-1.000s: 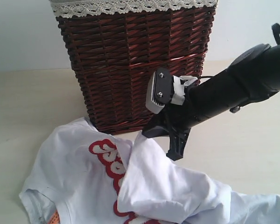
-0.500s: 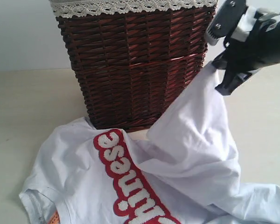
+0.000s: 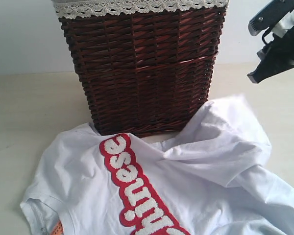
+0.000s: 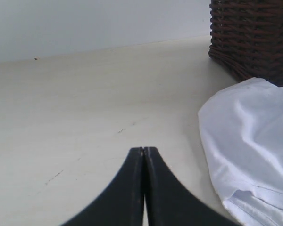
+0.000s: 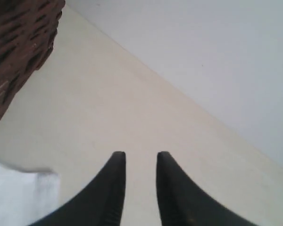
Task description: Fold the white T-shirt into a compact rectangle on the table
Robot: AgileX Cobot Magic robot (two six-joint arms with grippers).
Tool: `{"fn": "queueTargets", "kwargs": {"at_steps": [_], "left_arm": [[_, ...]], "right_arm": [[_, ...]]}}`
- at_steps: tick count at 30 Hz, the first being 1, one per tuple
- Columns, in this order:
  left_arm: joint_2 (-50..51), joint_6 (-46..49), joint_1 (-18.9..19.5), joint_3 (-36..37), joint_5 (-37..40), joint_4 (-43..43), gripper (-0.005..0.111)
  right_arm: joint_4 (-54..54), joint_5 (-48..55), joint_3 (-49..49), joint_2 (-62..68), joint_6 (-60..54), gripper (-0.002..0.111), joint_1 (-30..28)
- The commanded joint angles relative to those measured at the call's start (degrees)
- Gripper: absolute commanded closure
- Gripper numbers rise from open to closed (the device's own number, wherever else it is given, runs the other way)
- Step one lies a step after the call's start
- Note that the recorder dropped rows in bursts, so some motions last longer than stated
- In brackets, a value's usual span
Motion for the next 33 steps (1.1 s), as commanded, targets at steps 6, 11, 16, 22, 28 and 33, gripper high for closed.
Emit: {"fn": "queueTargets", "kwargs": {"at_steps": [6, 11, 16, 22, 28, 33], "left_arm": [[-0.3, 0.1, -0.2, -0.1, -0.6, -0.4, 0.107], [-0.3, 0.1, -0.2, -0.1, -0.6, -0.4, 0.107], [-0.3, 0.1, -0.2, -0.1, -0.6, -0.4, 0.107], [-0.3, 0.1, -0.2, -0.1, -0.6, -0.4, 0.107], [-0.3, 0.1, -0.2, -0.1, -0.6, -0.4, 0.107], [-0.3, 0.1, -0.2, -0.1, -0.6, -0.4, 0.107]], "right_arm": [[13.4, 12.3, -0.1, -3.2, -2.2, 0.084, 6.2], [15.0, 42.1, 1.4, 0.4, -15.6, 0.108, 15.7], [19.6, 48.4, 7.9, 4.6, -19.0, 0.108, 25.7], [17.0, 38.4, 9.2, 10.9, -7.1, 0.108, 33.3], [16.3, 37.4, 5.4, 19.2, -2.2, 0.108, 40.8], [21.0, 35.8, -1.7, 22.9, -2.3, 0.108, 46.6]]}}
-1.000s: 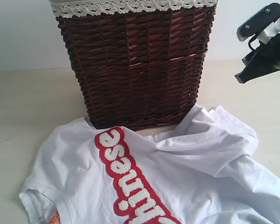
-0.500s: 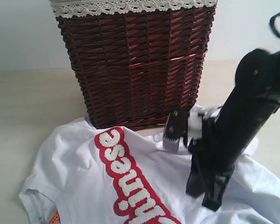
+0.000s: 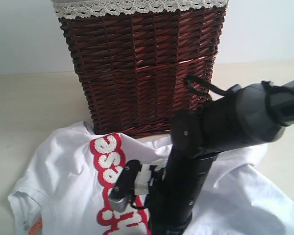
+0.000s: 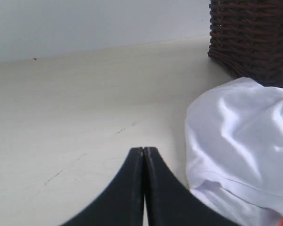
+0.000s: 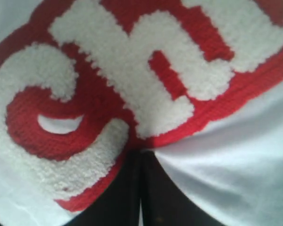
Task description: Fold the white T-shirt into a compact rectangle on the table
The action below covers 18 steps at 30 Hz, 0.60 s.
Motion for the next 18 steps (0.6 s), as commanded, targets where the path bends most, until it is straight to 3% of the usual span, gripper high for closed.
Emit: {"fn": "queueTargets", "kwargs": {"at_steps": [1, 8, 13, 18], "left_arm": [[-0.3, 0.1, -0.2, -0.1, -0.6, -0.4, 0.107], [-0.3, 0.1, -0.2, -0.1, -0.6, -0.4, 0.107], [-0.3, 0.1, -0.2, -0.1, -0.6, -0.4, 0.107], [-0.3, 0.1, -0.2, -0.1, -0.6, -0.4, 0.107]], "right_arm": [[3.2, -5.6, -5.7, 5.6, 0.3, 0.108, 5.3], [2.3, -5.2, -11.0, 2.0, 7.0, 0.108, 5.9], [-6.0, -2.2, -11.0, -9.2, 8.3, 0.099, 5.4], [-10.2, 6.7, -8.9, -19.1, 7.5, 0.086, -2.8]]}}
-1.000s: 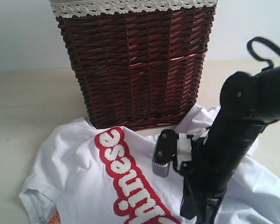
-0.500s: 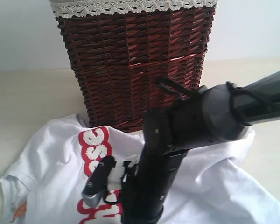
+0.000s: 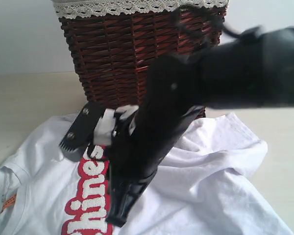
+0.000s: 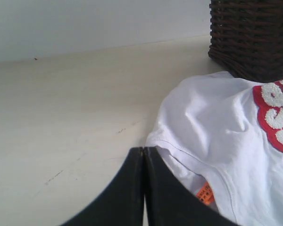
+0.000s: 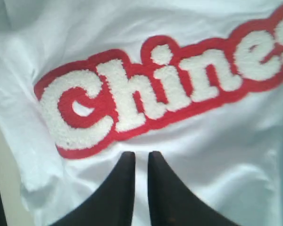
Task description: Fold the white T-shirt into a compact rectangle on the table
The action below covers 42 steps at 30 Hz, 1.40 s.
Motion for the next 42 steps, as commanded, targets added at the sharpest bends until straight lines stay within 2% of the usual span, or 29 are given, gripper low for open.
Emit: {"fn": "queueTargets", "kwargs": {"at_steps": [1, 5, 9, 13, 18, 22, 24, 28, 34, 42], "left_arm": [[-0.3, 0.1, -0.2, -0.1, -0.6, -0.4, 0.107], [-0.3, 0.1, -0.2, -0.1, -0.6, -0.4, 0.107], [-0.3, 0.1, -0.2, -0.1, -0.6, -0.4, 0.107], [-0.3, 0.1, -0.2, -0.1, -0.6, -0.4, 0.107], [-0.3, 0.1, -0.2, -0.1, -0.6, -0.4, 0.107], [-0.3, 0.1, -0.2, -0.1, -0.6, -0.4, 0.107], [-0.3, 0.1, -0.2, -0.1, -0.6, -0.4, 0.107], [-0.3, 0.1, -0.2, -0.1, -0.6, -0.4, 0.107], [-0.3, 0.1, -0.2, -0.1, -0.6, -0.4, 0.107], [-0.3, 0.1, -0.2, -0.1, -0.6, -0.4, 0.107]], "right_arm": [[-3.4, 8.8, 3.2, -8.7, -3.0, 0.080, -10.1], [-3.4, 11.4, 12.4, -14.1, -10.3, 0.052, -23.7], [-4.6, 6.7, 23.4, -16.2, -10.3, 0.049, -35.3], [-4.7, -1.4, 31.5, -16.1, -11.2, 0.050, -41.1], [-4.7, -7.1, 35.0, -15.2, -11.9, 0.051, -42.4], [-3.1, -7.8, 35.1, -13.7, -11.9, 0.058, -42.4], [-2.6, -7.8, 35.1, -12.6, -11.9, 0.071, -42.4], [-1.8, -7.8, 35.1, -12.7, -11.9, 0.108, -42.4], [1.5, -5.6, 35.1, -21.2, -12.0, 0.108, -42.2], [15.4, 7.0, 35.1, -32.9, -16.0, 0.108, -42.2]]}}
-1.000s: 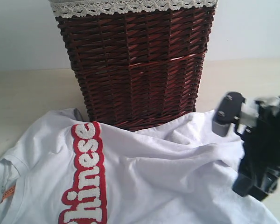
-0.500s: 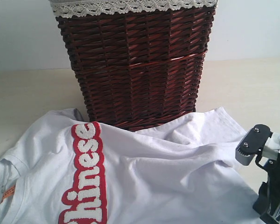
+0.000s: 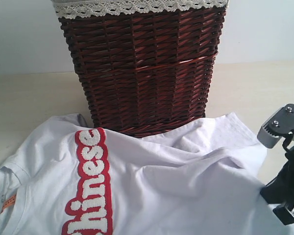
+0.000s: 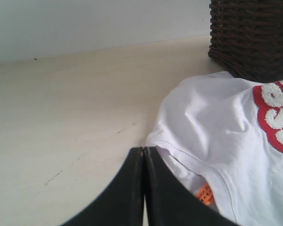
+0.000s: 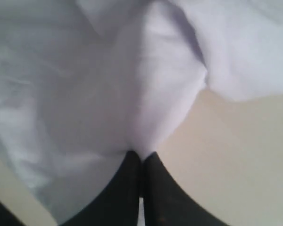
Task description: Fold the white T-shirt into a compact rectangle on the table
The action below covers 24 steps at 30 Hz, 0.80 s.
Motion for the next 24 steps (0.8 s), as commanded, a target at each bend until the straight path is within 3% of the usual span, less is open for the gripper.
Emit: {"fn": "queueTargets", "kwargs": {"at_steps": [1, 10, 13, 18, 24], "left_arm": [[-0.3, 0.1, -0.2, -0.1, -0.6, -0.4, 0.107], [-0.3, 0.1, -0.2, -0.1, -0.6, -0.4, 0.107], [-0.3, 0.1, -0.2, -0.1, -0.6, -0.4, 0.107], [-0.3, 0.1, -0.2, -0.1, -0.6, -0.4, 0.107], [-0.3, 0.1, -0.2, -0.1, -0.6, -0.4, 0.107]], "right_arm": [[9.4, 7.9, 0.0, -3.9, -3.1, 0.108, -0.2], [18.2, 6.3, 0.0, 3.7, -5.0, 0.107, -0.2], [20.1, 6.2, 0.0, 7.7, -10.6, 0.096, 0.2], [20.1, 1.8, 0.0, 13.3, -11.5, 0.067, 6.4], [20.0, -1.6, -1.5, 18.0, -9.8, 0.065, 14.7]]}}
